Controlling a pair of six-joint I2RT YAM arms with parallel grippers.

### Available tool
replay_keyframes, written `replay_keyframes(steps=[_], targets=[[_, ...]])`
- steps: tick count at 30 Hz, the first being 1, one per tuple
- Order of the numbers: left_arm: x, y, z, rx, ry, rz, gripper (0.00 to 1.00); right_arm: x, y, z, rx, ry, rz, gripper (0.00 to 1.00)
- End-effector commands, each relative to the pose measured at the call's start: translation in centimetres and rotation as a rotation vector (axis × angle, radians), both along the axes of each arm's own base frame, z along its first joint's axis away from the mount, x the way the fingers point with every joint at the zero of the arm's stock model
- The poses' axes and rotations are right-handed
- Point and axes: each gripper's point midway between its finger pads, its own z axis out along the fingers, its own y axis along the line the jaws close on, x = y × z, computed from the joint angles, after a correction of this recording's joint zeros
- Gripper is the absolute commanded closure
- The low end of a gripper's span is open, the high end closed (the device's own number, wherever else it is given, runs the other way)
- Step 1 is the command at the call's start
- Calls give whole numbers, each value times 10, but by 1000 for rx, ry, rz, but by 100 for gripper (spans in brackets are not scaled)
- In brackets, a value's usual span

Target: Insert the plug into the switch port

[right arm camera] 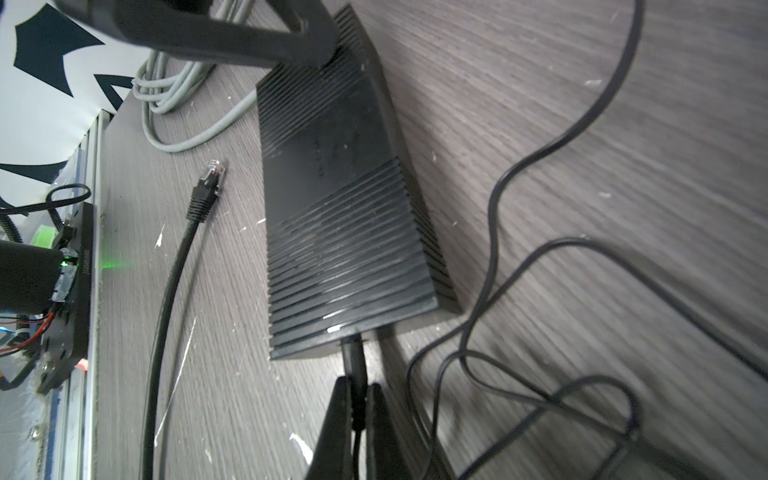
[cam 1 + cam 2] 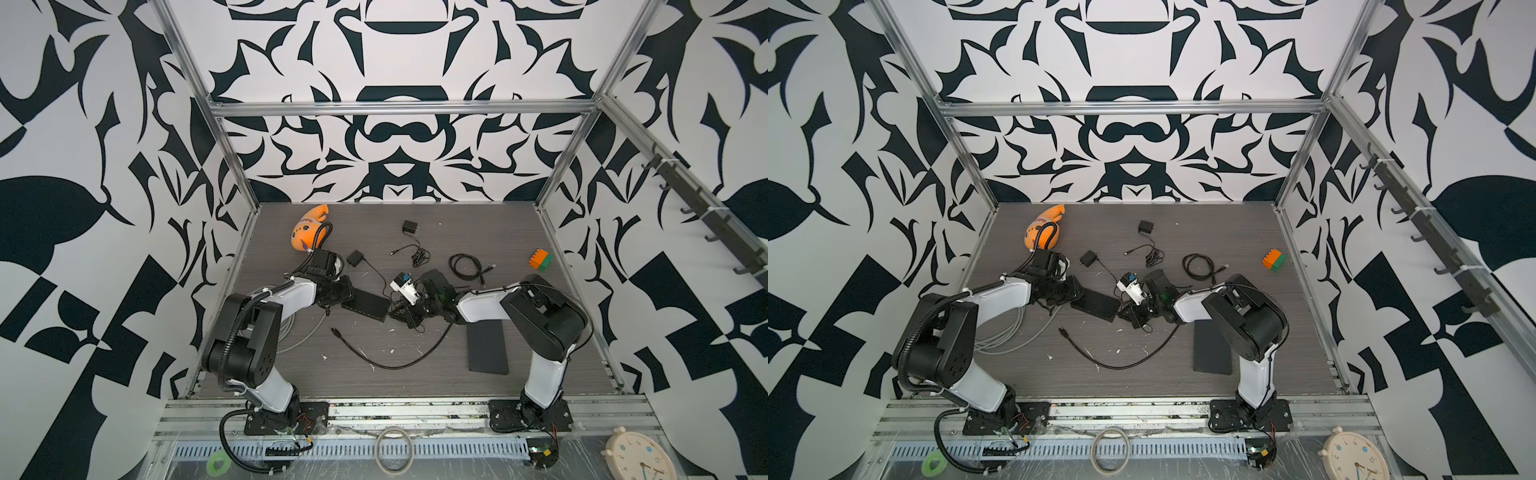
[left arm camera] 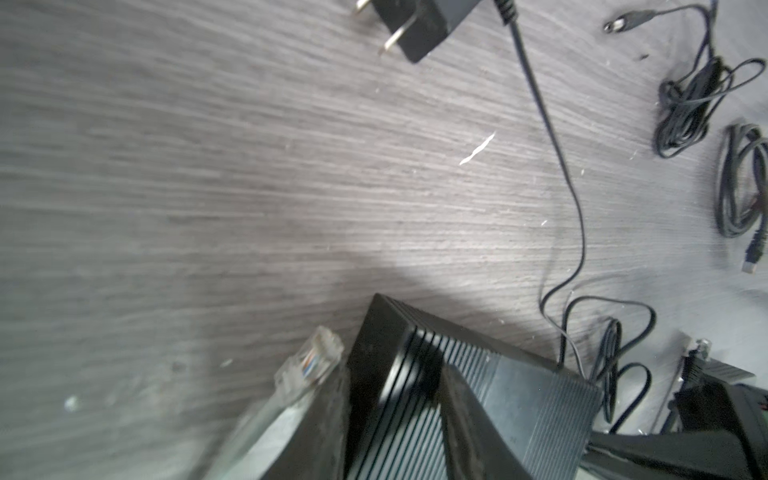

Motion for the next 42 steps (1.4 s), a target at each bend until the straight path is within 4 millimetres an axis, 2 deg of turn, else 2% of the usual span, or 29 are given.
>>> replay_keyframes(steps=[1,3,5,10,15,21,27,32,42], targets=[[-65,-30,5,-99,247,-98,59,42,-1,45,98,-204,-97,90],[-57,-13,7,-29,228,-45,56,39,-20,40,65,-173,-103,84],[-52,-4,10,14,206,-12,55,35,-34,37,40,-154,-87,78],[-38,-2,14,31,168,15,54,23,-52,44,34,-152,-6,67],[-29,-4,17,20,156,9,53,19,-64,47,-21,-198,78,65],[-22,-9,21,-8,151,-14,52,11,-49,51,-47,-387,226,68],[-20,-5,27,-32,150,4,50,16,-30,51,-103,-545,273,69],[-23,0,27,-57,163,20,49,17,-22,44,-136,-589,325,71],[-29,-9,17,-101,212,-20,50,23,-17,21,-209,-599,398,72]])
